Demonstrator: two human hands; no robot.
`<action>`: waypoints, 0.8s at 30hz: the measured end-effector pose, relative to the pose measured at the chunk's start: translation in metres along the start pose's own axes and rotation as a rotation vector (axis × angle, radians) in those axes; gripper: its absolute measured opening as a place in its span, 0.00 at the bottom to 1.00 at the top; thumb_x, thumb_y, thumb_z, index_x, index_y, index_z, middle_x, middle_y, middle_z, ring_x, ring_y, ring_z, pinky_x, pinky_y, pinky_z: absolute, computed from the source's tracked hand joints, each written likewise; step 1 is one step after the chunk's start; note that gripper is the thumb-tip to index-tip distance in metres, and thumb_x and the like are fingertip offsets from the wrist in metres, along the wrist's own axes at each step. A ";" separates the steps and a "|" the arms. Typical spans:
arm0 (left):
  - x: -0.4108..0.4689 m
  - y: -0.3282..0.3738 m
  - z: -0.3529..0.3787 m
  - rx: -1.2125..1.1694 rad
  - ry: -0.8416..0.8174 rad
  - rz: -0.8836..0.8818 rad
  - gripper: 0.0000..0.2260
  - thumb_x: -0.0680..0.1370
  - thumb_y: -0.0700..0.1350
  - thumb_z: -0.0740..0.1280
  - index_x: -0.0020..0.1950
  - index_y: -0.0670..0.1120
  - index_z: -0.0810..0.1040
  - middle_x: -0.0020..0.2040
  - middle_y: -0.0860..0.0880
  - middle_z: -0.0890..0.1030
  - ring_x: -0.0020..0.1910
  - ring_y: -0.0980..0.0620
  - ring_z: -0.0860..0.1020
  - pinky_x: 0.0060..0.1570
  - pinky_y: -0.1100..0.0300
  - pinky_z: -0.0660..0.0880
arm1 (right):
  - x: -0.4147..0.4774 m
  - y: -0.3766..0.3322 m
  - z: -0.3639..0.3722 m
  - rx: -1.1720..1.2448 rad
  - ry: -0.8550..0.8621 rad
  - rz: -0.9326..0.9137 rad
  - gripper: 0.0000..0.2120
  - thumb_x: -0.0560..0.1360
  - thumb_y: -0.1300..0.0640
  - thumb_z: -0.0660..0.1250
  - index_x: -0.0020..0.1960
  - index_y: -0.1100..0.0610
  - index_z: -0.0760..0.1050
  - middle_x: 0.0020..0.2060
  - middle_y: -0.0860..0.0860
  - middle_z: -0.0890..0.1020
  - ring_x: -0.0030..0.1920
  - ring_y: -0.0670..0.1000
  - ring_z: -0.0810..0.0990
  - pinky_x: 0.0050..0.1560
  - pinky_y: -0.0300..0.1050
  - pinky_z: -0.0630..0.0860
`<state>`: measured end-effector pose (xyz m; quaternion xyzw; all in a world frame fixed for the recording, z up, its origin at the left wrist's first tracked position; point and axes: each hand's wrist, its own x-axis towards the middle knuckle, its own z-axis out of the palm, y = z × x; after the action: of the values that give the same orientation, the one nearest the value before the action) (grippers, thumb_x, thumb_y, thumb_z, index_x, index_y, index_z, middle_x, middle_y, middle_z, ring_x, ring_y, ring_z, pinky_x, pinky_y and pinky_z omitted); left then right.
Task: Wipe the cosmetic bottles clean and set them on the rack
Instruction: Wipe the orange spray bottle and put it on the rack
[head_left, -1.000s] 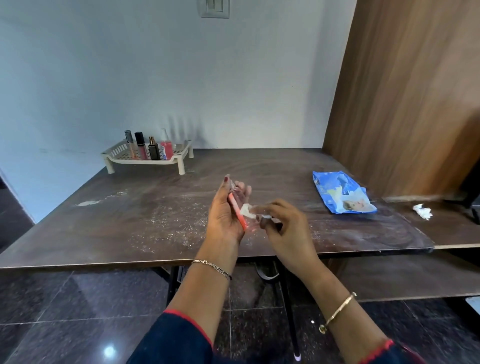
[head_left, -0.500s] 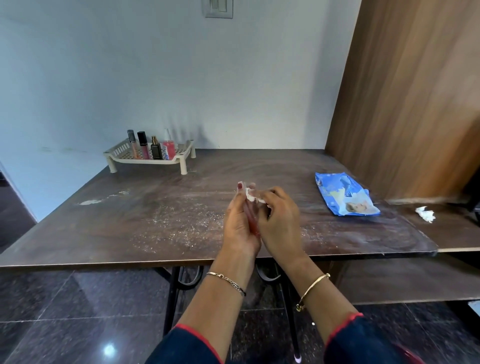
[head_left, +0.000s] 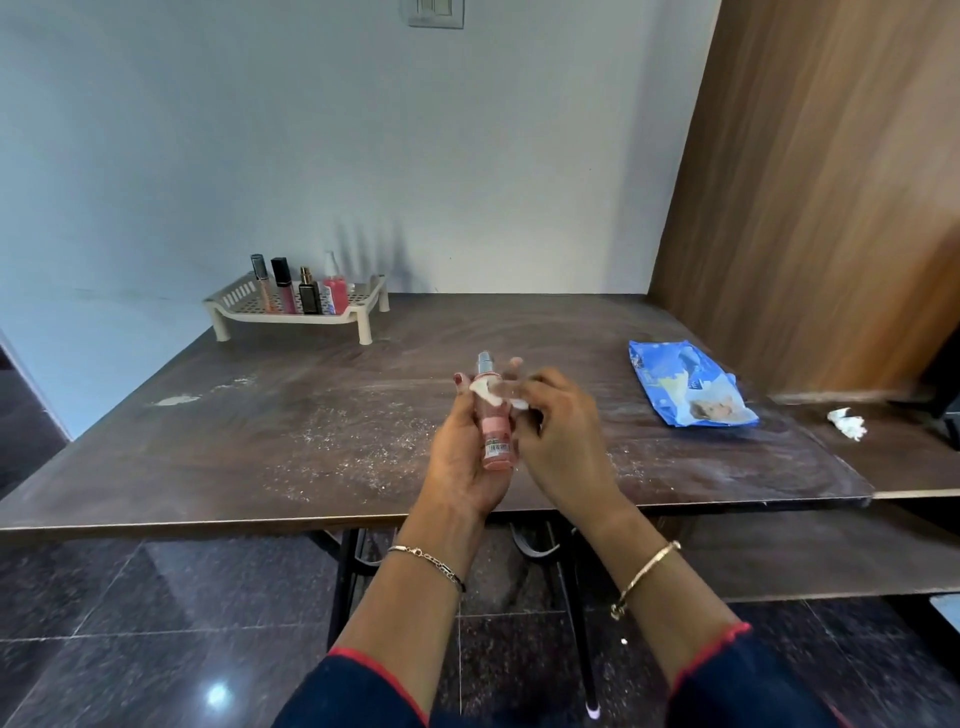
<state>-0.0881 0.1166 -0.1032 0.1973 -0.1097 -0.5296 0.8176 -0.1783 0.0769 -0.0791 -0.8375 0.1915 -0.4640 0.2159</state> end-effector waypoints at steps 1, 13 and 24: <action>-0.002 0.000 0.000 0.023 -0.004 -0.001 0.22 0.79 0.57 0.57 0.60 0.42 0.78 0.59 0.44 0.80 0.54 0.49 0.81 0.63 0.54 0.73 | 0.005 0.001 0.002 -0.009 0.013 0.011 0.15 0.70 0.69 0.64 0.52 0.57 0.83 0.46 0.50 0.80 0.45 0.49 0.79 0.47 0.45 0.77; -0.007 0.010 -0.008 -0.022 -0.109 0.039 0.15 0.80 0.54 0.57 0.58 0.45 0.74 0.68 0.44 0.75 0.66 0.44 0.73 0.71 0.43 0.62 | -0.036 -0.012 -0.002 -0.010 -0.099 -0.033 0.16 0.71 0.67 0.66 0.52 0.50 0.81 0.44 0.43 0.79 0.42 0.44 0.77 0.42 0.41 0.72; -0.018 0.005 0.004 -0.103 -0.193 0.039 0.16 0.82 0.47 0.56 0.66 0.43 0.72 0.61 0.45 0.79 0.61 0.50 0.78 0.62 0.54 0.74 | 0.002 -0.022 0.003 -0.227 0.092 -0.148 0.15 0.75 0.56 0.56 0.52 0.55 0.81 0.43 0.51 0.79 0.40 0.51 0.78 0.38 0.42 0.69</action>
<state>-0.0934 0.1343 -0.0966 0.1012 -0.1643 -0.5350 0.8225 -0.1717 0.0948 -0.0672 -0.8462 0.1901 -0.4920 0.0760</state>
